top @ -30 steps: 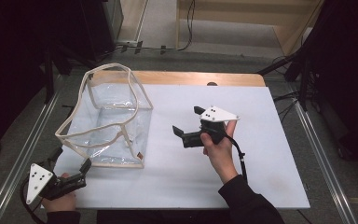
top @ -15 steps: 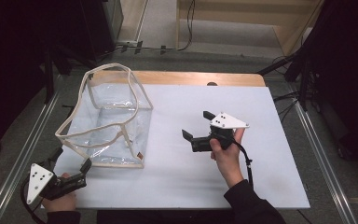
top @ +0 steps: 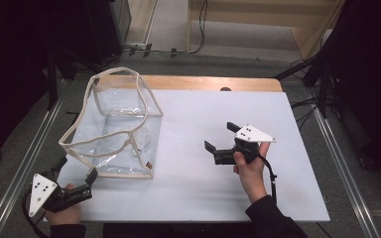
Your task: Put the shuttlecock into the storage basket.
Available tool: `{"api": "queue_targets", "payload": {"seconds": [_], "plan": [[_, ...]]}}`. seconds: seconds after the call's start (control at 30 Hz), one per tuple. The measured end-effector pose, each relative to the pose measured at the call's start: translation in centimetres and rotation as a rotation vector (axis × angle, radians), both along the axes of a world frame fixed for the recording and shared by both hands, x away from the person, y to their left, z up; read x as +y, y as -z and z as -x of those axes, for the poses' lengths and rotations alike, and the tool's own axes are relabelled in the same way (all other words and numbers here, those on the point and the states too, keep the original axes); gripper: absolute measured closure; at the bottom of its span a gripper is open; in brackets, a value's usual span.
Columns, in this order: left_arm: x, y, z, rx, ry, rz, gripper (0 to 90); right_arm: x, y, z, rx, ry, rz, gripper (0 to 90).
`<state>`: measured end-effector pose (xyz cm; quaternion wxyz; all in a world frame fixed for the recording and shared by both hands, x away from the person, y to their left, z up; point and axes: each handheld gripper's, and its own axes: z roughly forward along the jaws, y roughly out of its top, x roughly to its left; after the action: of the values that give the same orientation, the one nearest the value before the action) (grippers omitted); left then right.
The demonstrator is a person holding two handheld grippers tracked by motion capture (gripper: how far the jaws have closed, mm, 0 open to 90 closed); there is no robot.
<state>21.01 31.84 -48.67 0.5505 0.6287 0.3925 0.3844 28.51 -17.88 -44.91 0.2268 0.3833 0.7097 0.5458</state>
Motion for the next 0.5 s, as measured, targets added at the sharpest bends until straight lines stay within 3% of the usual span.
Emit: {"api": "queue_targets", "payload": {"seconds": [0.5], "plan": [[0.0, 0.0, 0.0, 0.004, 0.001, -0.004, 0.0, -3.5, 1.3, 1.2, 0.008, 0.067, -0.001, 0.0]]}}
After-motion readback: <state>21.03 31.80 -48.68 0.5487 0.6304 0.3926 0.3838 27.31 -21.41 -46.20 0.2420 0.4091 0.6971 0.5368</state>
